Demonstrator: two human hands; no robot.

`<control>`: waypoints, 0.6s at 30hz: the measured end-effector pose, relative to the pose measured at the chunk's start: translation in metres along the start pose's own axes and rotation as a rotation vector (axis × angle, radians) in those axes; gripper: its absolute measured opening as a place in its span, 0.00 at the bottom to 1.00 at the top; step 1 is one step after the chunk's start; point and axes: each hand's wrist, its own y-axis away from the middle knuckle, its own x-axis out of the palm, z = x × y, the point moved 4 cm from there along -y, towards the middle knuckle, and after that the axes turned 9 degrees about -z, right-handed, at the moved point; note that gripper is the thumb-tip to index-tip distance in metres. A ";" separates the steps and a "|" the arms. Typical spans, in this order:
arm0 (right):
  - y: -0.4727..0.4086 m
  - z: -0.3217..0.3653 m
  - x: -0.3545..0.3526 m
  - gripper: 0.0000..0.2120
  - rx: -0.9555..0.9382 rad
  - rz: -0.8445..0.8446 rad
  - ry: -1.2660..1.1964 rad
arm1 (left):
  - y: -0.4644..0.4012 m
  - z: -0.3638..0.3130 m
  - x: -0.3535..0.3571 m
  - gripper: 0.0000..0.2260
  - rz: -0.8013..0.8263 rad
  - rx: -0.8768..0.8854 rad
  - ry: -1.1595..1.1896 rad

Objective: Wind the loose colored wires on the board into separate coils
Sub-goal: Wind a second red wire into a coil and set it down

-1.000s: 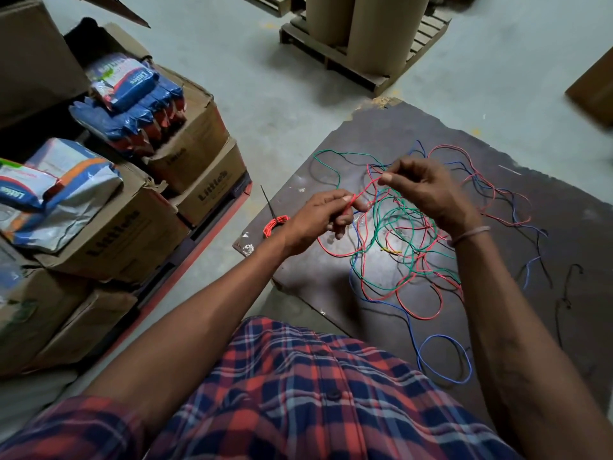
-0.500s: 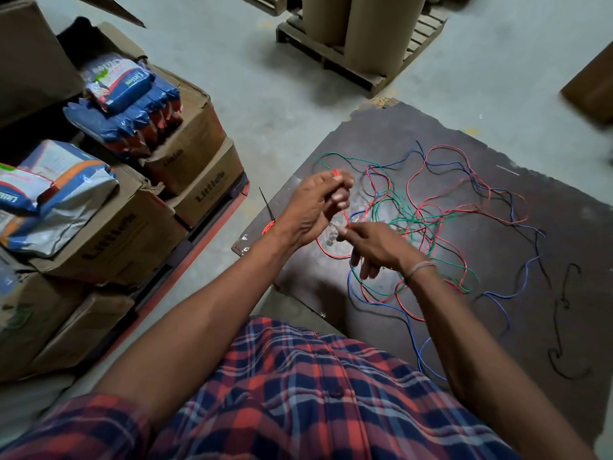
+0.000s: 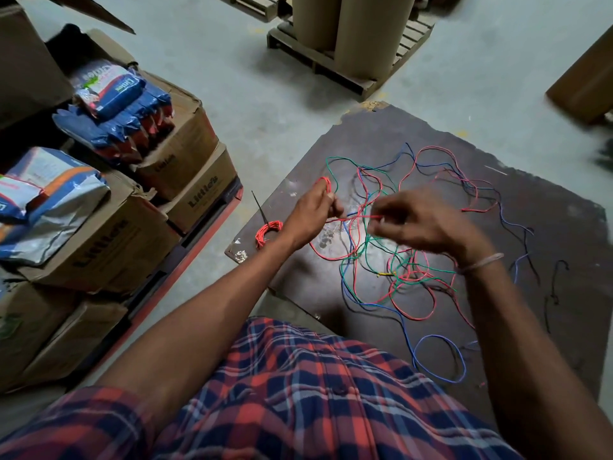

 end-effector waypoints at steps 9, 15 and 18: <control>-0.040 -0.056 -0.034 0.13 0.156 -0.560 -0.523 | 0.036 -0.012 0.012 0.18 0.272 -0.263 0.390; -0.056 -0.087 0.005 0.13 0.279 -0.649 -0.387 | 0.046 -0.027 0.009 0.18 0.306 -0.299 0.675; -0.057 -0.093 0.043 0.11 0.340 -0.447 -0.353 | 0.046 -0.035 0.007 0.19 0.324 -0.327 0.789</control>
